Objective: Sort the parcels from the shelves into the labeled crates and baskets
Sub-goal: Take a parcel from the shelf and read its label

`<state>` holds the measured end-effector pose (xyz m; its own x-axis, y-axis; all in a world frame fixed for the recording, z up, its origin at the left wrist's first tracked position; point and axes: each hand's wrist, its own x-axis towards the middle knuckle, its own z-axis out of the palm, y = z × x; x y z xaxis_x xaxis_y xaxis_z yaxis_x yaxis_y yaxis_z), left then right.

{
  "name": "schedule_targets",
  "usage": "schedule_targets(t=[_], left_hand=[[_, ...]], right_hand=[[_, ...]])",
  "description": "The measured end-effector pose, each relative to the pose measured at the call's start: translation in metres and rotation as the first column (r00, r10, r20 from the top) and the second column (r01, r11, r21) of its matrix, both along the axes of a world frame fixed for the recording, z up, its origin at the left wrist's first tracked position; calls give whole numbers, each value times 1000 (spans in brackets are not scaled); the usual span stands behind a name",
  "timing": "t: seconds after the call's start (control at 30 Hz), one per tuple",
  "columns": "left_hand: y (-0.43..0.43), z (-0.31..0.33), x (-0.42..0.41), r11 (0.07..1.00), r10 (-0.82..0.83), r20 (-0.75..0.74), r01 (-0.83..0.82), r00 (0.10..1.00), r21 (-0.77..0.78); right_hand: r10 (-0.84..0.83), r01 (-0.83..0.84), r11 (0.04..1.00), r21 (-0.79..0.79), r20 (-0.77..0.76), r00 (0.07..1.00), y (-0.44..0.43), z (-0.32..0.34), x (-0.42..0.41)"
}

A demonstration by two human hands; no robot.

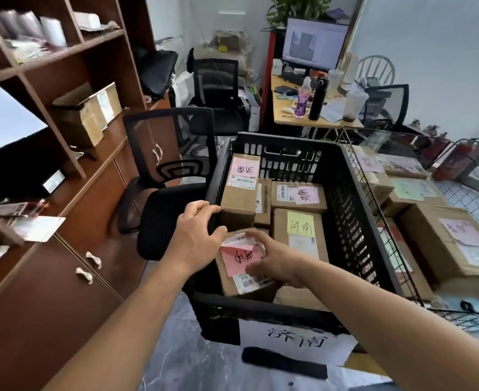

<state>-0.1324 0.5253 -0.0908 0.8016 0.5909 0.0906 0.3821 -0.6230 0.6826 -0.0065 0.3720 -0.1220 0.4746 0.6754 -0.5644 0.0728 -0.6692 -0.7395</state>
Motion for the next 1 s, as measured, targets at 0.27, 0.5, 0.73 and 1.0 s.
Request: schedule_targets(t=[0.27,0.5,0.73,1.0], left_hand=[[-2,-1,1,1000,14,20,-15,1000,18],[-4,0,0,998,32,1,-32,999,60],[-7,2,-2,997,39,-13,-38,999,65],[-9,3,0,996,45,-26,-43,999,73]], right_hand=[[-58,58,998,13,-20,998,-2,-6,-1],[-90,89,996,28,45,995,-4,-11,2],[-140,138,990,29,74,987,-7,-12,6],[-118,109,988,107,83,990,11,-14,-8]])
